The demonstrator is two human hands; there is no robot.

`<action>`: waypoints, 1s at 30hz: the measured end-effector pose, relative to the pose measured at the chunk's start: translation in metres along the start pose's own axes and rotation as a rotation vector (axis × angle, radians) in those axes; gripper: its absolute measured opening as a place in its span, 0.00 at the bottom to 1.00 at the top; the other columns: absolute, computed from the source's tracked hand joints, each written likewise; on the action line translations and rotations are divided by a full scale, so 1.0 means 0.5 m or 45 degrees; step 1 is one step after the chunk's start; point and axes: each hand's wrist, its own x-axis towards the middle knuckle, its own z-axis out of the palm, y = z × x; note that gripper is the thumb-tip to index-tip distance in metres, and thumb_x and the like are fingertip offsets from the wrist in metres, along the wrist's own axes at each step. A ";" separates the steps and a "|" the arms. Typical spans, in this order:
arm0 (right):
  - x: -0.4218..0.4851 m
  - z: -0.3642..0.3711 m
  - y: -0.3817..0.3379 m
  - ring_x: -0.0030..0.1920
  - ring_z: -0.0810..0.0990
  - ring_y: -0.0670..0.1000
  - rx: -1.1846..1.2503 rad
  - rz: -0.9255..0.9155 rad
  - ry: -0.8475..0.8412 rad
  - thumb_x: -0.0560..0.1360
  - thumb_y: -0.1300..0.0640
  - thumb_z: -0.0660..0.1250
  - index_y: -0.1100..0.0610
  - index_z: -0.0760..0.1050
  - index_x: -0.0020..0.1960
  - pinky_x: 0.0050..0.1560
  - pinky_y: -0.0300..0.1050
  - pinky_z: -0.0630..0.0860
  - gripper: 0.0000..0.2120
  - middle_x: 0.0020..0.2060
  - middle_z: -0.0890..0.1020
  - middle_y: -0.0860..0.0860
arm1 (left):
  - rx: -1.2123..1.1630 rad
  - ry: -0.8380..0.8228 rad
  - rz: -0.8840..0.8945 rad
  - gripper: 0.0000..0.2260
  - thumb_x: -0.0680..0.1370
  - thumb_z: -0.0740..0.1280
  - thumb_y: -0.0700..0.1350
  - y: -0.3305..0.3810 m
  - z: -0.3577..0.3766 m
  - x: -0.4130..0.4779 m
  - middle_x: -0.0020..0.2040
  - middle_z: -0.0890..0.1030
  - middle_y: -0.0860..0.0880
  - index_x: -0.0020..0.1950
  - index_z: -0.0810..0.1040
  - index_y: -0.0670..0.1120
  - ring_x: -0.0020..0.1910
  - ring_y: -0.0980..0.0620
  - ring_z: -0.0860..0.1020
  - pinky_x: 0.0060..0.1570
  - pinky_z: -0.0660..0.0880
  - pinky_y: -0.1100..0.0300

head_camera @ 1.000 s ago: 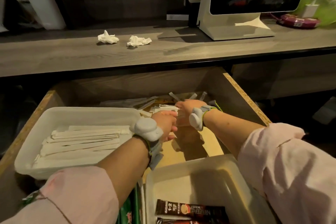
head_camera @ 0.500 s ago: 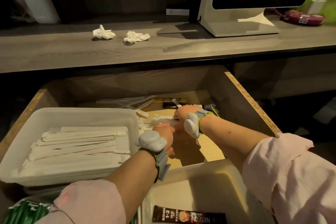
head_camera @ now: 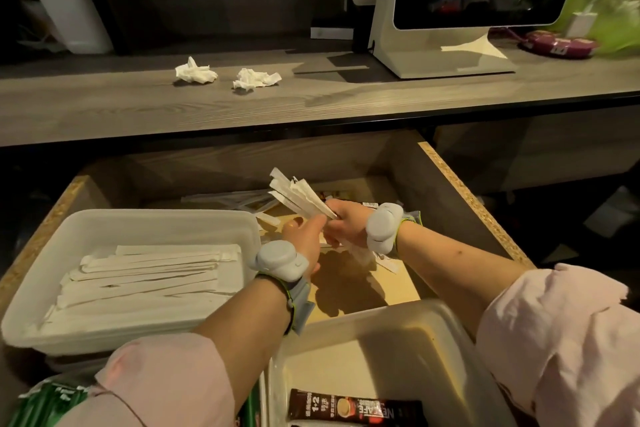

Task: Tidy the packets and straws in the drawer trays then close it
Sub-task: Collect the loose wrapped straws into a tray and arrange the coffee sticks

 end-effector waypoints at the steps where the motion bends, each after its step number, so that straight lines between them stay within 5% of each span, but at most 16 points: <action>1: -0.009 0.002 -0.009 0.34 0.73 0.49 0.130 -0.027 0.057 0.79 0.64 0.58 0.67 0.72 0.52 0.34 0.31 0.71 0.07 0.38 0.77 0.59 | 0.015 0.002 0.060 0.29 0.71 0.65 0.59 0.008 -0.002 -0.008 0.61 0.74 0.46 0.70 0.65 0.51 0.55 0.46 0.75 0.56 0.75 0.49; 4: -0.031 0.013 -0.032 0.38 0.75 0.48 0.466 -0.083 0.209 0.79 0.65 0.60 0.67 0.71 0.62 0.36 0.26 0.73 0.13 0.46 0.80 0.61 | 0.058 -0.041 0.324 0.19 0.76 0.64 0.51 0.041 -0.014 -0.018 0.52 0.76 0.48 0.65 0.67 0.48 0.43 0.55 0.76 0.43 0.73 0.60; 7: -0.041 0.029 -0.046 0.55 0.78 0.55 0.504 -0.099 0.236 0.78 0.65 0.61 0.63 0.69 0.69 0.52 0.32 0.73 0.18 0.59 0.78 0.61 | 0.199 -0.099 0.441 0.17 0.77 0.65 0.48 0.070 -0.019 -0.022 0.52 0.78 0.48 0.65 0.72 0.47 0.50 0.49 0.79 0.48 0.74 0.59; 13: -0.017 -0.017 -0.008 0.67 0.72 0.56 -0.230 0.216 -0.320 0.78 0.62 0.63 0.61 0.67 0.71 0.68 0.46 0.68 0.21 0.67 0.74 0.55 | 0.330 -0.117 0.387 0.12 0.79 0.62 0.44 0.046 -0.015 -0.024 0.49 0.76 0.52 0.62 0.75 0.49 0.43 0.55 0.75 0.45 0.68 0.62; 15: -0.017 -0.058 -0.011 0.62 0.76 0.54 -0.191 0.250 -0.062 0.80 0.60 0.59 0.61 0.72 0.67 0.67 0.48 0.71 0.16 0.64 0.76 0.56 | 0.340 -0.103 0.371 0.12 0.79 0.63 0.44 0.039 -0.011 -0.018 0.50 0.76 0.51 0.63 0.75 0.48 0.43 0.54 0.74 0.47 0.65 0.62; 18: -0.043 -0.089 -0.051 0.57 0.75 0.44 0.571 -0.134 0.479 0.81 0.54 0.58 0.53 0.73 0.66 0.54 0.36 0.75 0.15 0.58 0.78 0.48 | 0.347 -0.046 0.330 0.15 0.79 0.64 0.43 0.034 -0.018 -0.005 0.54 0.77 0.47 0.65 0.73 0.45 0.48 0.50 0.74 0.48 0.68 0.60; 21: -0.060 -0.075 -0.105 0.64 0.67 0.37 0.416 -0.439 0.312 0.82 0.51 0.53 0.47 0.66 0.71 0.56 0.23 0.65 0.18 0.69 0.71 0.43 | 0.731 -0.063 0.292 0.20 0.79 0.64 0.46 0.020 -0.005 0.013 0.67 0.74 0.43 0.69 0.69 0.41 0.65 0.45 0.73 0.55 0.67 0.63; 23: -0.048 -0.047 -0.113 0.72 0.63 0.42 0.089 -0.403 0.160 0.83 0.49 0.51 0.48 0.65 0.73 0.66 0.29 0.59 0.20 0.73 0.66 0.45 | 1.024 -0.027 0.255 0.22 0.81 0.61 0.45 0.013 0.012 0.034 0.73 0.68 0.42 0.73 0.64 0.38 0.72 0.47 0.67 0.66 0.65 0.64; 25: -0.047 -0.030 -0.108 0.74 0.61 0.47 0.137 -0.296 0.053 0.82 0.46 0.48 0.47 0.63 0.74 0.68 0.37 0.57 0.22 0.74 0.64 0.45 | 1.268 0.142 0.139 0.24 0.81 0.59 0.42 0.034 0.056 0.052 0.74 0.64 0.37 0.74 0.59 0.33 0.74 0.44 0.63 0.74 0.59 0.54; 27: -0.055 -0.038 -0.106 0.73 0.61 0.46 0.373 -0.327 0.163 0.83 0.46 0.44 0.47 0.60 0.75 0.68 0.40 0.59 0.22 0.74 0.64 0.46 | 1.207 -0.005 0.224 0.24 0.80 0.60 0.42 0.020 0.019 0.078 0.71 0.67 0.36 0.73 0.61 0.33 0.72 0.40 0.65 0.74 0.60 0.49; 28: -0.057 -0.050 -0.105 0.72 0.63 0.45 0.472 -0.353 0.292 0.83 0.48 0.43 0.48 0.60 0.75 0.67 0.40 0.60 0.22 0.74 0.65 0.47 | 1.320 0.197 0.210 0.22 0.80 0.59 0.44 0.007 0.001 0.046 0.69 0.70 0.37 0.72 0.64 0.35 0.70 0.40 0.68 0.72 0.63 0.49; 30: -0.041 -0.079 -0.088 0.68 0.68 0.44 0.640 -0.260 0.506 0.83 0.51 0.48 0.52 0.65 0.73 0.63 0.39 0.64 0.20 0.71 0.70 0.49 | 0.930 0.156 0.180 0.18 0.80 0.60 0.48 0.037 -0.012 0.032 0.63 0.75 0.40 0.67 0.72 0.41 0.64 0.40 0.74 0.65 0.70 0.50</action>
